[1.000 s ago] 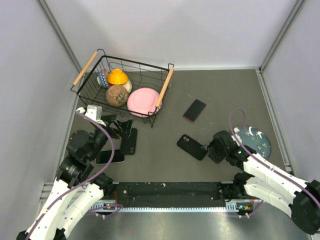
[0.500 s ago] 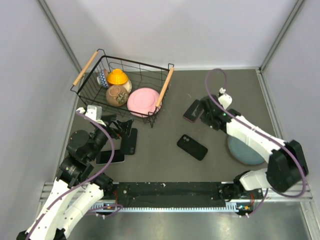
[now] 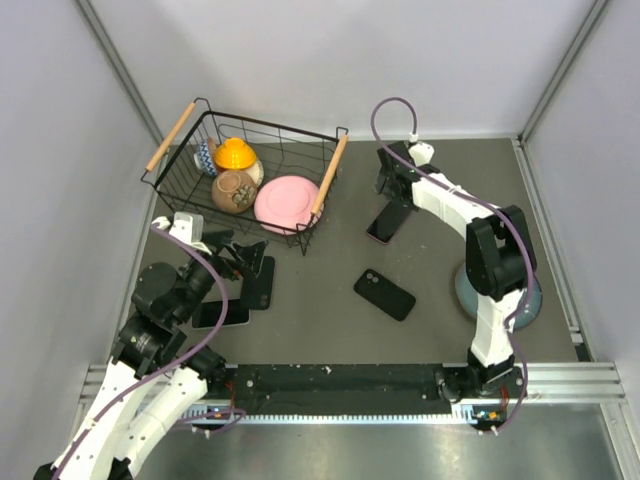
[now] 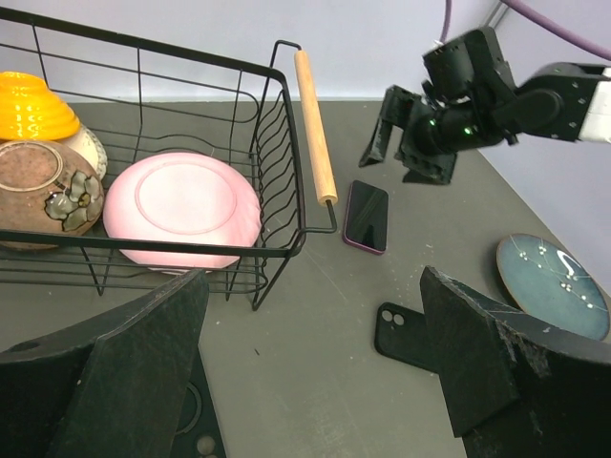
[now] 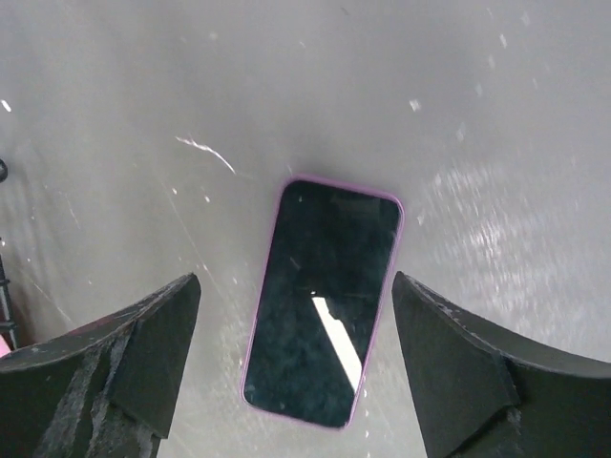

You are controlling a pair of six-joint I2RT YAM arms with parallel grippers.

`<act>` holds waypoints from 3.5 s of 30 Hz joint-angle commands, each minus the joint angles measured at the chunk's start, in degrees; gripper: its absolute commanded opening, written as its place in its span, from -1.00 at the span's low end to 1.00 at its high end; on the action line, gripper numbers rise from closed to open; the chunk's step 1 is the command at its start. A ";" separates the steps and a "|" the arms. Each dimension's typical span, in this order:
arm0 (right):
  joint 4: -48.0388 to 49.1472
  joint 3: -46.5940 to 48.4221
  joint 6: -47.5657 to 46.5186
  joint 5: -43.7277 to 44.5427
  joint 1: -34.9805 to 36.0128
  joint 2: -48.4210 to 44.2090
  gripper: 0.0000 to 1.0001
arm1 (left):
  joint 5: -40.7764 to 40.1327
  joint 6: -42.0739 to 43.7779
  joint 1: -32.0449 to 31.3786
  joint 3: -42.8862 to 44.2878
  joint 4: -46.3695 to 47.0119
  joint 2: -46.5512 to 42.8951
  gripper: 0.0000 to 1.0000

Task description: Put the phone into the phone case

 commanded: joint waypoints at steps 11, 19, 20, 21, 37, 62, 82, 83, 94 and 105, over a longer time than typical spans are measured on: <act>21.65 2.49 -11.21 -32.06 -11.31 8.04 -0.77 | 1.10 -0.72 0.04 -0.38 2.98 -0.23 0.96; 25.73 4.94 -10.84 -41.05 -12.73 14.01 -0.94 | 1.10 -0.81 0.04 -0.47 3.24 0.65 0.96; 24.93 5.38 -10.93 -41.05 -12.64 14.54 -0.94 | 1.10 -0.81 0.04 -0.38 3.15 0.82 0.96; 24.49 5.91 -11.01 -40.96 -12.64 14.98 -0.94 | 1.10 -0.72 0.13 -0.47 3.15 0.82 0.95; 9.37 0.04 -16.72 -33.32 -13.08 9.20 -0.94 | 1.02 -0.46 0.22 -0.20 2.89 0.91 0.96; 10.33 -19.23 -40.80 -36.83 -4.83 -14.02 0.74 | 2.07 -0.90 0.13 -0.73 3.42 -0.05 0.95; 15.61 -17.12 -50.83 -35.16 -1.48 -6.55 0.97 | 1.89 -0.81 0.22 -0.73 3.41 -0.23 0.95; 15.35 -17.03 -50.83 -35.86 -1.39 -6.03 0.97 | 1.89 -0.81 0.13 -0.64 3.41 -0.23 0.95; 11.22 -14.04 -49.87 -31.04 1.33 -2.51 0.97 | 1.89 -0.81 0.22 -0.73 3.41 -0.32 0.95; 8.40 -12.28 -48.72 -26.46 3.00 -0.13 0.95 | 1.89 -0.81 0.22 -0.82 3.41 -0.76 0.95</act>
